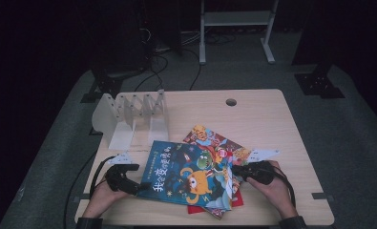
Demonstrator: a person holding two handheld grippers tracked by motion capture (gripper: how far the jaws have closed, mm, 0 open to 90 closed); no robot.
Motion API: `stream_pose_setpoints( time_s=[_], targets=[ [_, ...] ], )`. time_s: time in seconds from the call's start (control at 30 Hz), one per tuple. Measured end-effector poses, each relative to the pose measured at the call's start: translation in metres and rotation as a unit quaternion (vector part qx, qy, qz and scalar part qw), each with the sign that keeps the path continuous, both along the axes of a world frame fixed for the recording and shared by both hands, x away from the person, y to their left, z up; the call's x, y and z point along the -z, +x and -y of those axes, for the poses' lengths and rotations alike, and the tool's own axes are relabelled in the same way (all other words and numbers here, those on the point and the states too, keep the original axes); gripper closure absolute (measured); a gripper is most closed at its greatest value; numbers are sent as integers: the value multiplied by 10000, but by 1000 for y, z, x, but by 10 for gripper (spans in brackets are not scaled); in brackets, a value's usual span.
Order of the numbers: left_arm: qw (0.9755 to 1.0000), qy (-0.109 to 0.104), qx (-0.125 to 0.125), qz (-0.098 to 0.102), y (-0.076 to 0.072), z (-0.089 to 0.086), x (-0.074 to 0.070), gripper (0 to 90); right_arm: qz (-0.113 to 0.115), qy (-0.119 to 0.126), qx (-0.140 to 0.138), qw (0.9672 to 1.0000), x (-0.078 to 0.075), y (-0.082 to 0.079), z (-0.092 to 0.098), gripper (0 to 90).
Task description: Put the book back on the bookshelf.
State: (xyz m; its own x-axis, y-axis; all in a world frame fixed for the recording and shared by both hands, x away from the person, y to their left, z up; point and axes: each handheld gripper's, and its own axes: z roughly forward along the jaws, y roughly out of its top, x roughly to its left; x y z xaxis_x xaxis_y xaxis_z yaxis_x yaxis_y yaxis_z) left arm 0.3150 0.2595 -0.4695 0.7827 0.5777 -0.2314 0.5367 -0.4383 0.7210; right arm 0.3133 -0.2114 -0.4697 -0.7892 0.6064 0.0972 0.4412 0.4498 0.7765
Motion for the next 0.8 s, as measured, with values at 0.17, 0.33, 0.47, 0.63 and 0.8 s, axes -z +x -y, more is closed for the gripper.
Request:
stream_pose_setpoints(
  time_s=[0.17,0.33,0.47,0.63,0.8],
  targets=[
    [9999,-126,-18,-99,2,-4,4,0,36,-47,-86,9999,-1,3,-9,820],
    [9992,-310,34,-264,5,-4,8,0,81,-114,-181,9997,-1,5,-18,828],
    [9980,-455,65,-427,8,-3,12,0,120,-153,-250,9995,-2,5,-25,832],
    [9962,-619,75,-606,10,-1,17,0,131,-170,-255,9994,-2,5,-26,837],
    [9955,-644,112,-690,11,2,18,0,168,-208,-257,9993,-2,4,-27,846]
  ],
)
